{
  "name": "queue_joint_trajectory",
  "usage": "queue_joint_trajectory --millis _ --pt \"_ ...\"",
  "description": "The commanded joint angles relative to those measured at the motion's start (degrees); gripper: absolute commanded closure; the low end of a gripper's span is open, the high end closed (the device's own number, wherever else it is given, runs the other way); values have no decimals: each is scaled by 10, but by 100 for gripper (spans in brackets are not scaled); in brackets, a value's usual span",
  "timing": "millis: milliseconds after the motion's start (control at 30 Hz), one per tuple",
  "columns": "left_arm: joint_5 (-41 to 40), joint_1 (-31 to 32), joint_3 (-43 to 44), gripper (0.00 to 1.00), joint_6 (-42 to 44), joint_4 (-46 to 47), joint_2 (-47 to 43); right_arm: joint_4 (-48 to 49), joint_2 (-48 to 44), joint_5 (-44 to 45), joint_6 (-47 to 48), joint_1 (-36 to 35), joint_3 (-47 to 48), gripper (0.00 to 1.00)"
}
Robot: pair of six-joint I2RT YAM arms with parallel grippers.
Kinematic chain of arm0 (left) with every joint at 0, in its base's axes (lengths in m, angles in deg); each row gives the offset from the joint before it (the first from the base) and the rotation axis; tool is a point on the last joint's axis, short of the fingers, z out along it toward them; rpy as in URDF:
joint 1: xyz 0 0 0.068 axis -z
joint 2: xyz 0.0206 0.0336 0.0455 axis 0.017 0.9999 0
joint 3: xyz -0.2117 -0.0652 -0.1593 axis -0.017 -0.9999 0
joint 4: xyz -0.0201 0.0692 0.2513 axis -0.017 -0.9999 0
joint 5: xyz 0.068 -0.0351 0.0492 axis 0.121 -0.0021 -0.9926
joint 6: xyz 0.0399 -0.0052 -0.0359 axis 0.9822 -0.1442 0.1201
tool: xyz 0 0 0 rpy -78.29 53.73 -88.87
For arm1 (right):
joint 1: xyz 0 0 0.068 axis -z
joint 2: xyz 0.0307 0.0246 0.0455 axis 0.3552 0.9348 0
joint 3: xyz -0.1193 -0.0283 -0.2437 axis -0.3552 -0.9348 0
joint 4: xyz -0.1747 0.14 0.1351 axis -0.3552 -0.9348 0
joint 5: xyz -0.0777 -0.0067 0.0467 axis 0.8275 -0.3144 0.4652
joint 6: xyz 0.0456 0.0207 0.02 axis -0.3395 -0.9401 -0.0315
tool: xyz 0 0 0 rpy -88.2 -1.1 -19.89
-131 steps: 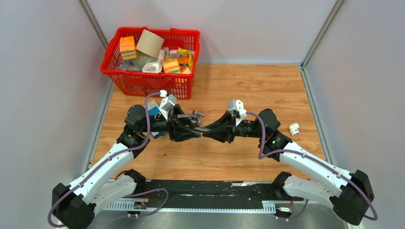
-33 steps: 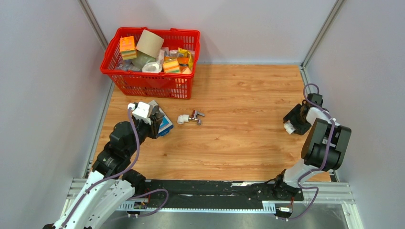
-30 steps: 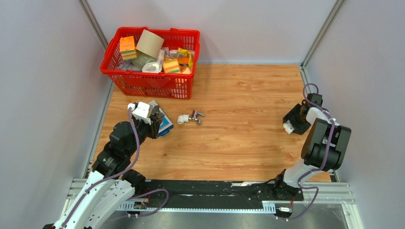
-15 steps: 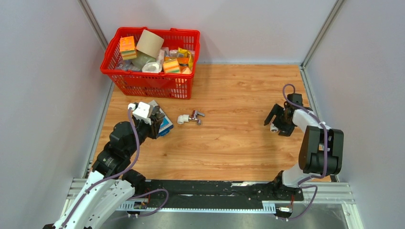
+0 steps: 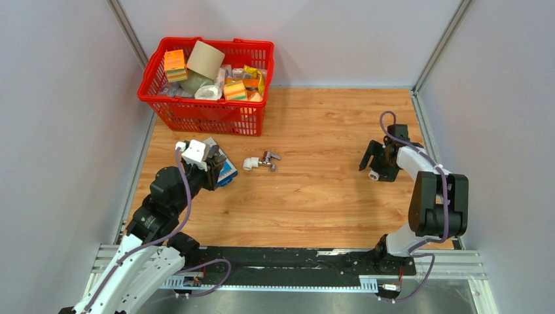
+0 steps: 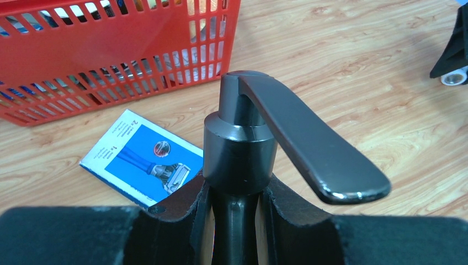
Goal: Install the water faucets
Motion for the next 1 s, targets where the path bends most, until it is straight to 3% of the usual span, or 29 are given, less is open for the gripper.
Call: queue_joint_trajectory --millis 0,200,367,633,767,967 --pt "7 -2 1 100 9 23 -5 9 20 0 -11 -30 20 25" --pt "7 -2 1 100 9 23 -6 14 34 90 -74 -31 4 34" --pt "10 -1 1 100 10 24 -6 23 19 84 -106 -33 -10 28" --pt "13 -2 0 100 10 24 -5 -36 -44 120 -62 -17 30 13" --pt "13 -1 0 100 10 25 -6 -42 -22 94 -31 23 77 14" --pt "16 -2 -2 100 10 26 -6 -44 56 46 24 28 133 22"
